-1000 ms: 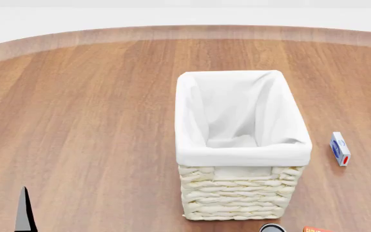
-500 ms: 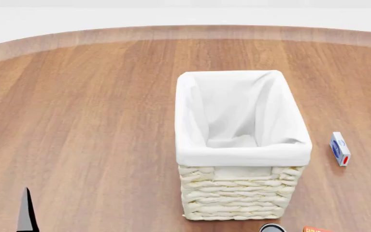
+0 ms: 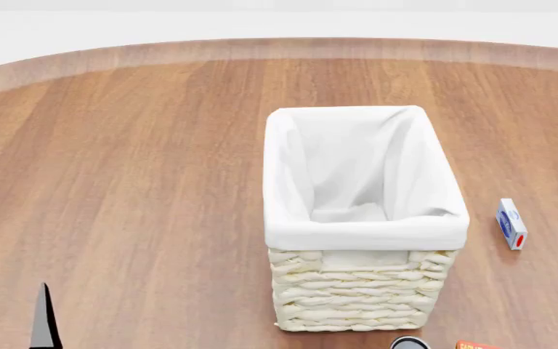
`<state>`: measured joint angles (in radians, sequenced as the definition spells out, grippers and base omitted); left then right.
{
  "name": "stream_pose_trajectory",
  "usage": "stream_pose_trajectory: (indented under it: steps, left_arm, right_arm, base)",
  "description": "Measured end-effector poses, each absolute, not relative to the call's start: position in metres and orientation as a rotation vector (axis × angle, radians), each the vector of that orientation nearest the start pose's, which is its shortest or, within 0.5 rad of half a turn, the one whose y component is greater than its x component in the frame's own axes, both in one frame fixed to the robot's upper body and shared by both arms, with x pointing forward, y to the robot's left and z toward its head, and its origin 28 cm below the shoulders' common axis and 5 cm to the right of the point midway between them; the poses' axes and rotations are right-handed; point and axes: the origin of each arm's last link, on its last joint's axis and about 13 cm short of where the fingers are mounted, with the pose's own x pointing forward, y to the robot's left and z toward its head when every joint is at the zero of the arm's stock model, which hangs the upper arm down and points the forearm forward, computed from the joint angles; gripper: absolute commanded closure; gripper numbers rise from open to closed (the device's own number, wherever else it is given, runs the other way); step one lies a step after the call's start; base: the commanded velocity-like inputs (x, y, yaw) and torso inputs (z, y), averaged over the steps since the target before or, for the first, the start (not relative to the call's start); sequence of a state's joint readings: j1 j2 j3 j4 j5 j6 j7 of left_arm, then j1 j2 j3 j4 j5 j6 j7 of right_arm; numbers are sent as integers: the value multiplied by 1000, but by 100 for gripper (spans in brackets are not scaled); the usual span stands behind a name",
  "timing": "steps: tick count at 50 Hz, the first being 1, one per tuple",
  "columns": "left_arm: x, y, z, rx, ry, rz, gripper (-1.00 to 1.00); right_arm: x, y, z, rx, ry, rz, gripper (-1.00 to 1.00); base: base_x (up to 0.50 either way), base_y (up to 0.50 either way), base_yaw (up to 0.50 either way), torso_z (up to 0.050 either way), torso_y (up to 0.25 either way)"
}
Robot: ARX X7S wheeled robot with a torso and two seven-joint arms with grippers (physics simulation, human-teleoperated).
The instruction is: Pick up the alphabet soup and put it in the basket.
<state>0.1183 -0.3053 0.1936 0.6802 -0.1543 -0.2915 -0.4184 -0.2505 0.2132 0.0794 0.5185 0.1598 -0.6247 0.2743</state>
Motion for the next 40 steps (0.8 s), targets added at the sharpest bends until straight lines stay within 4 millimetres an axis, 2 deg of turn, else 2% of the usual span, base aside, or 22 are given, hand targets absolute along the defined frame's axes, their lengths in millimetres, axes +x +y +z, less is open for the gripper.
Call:
stream_pose_trajectory:
  steps: [7,8,30,35,40]
  left_arm:
    - [167,208,107,59,-227,93,-100]
    - [167,208,107,59,-227,93,-100]
    - [167,208,106,58,-223,90,-100]
    - [167,207,106,58,-221,89,-100]
    - [167,208,106,57,-220,90,-100]
  right_arm:
    - [104,-184,-79,-103,111,-416,-100]
    - [104,-184,-80,-101,111,-415,100]
    - [108,-182,-79,-54,91,-433,100]
    - [112,-180,-66,-49,68,-415,100]
    - [121,-180,-42,-50,11,-397,100]
  base:
    - [0,0,0,0,0]
    - [0,0,0,0,0]
    - [1,0,1,0,0]
    - [0,0,0,0,0]
    - [0,0,0,0,0]
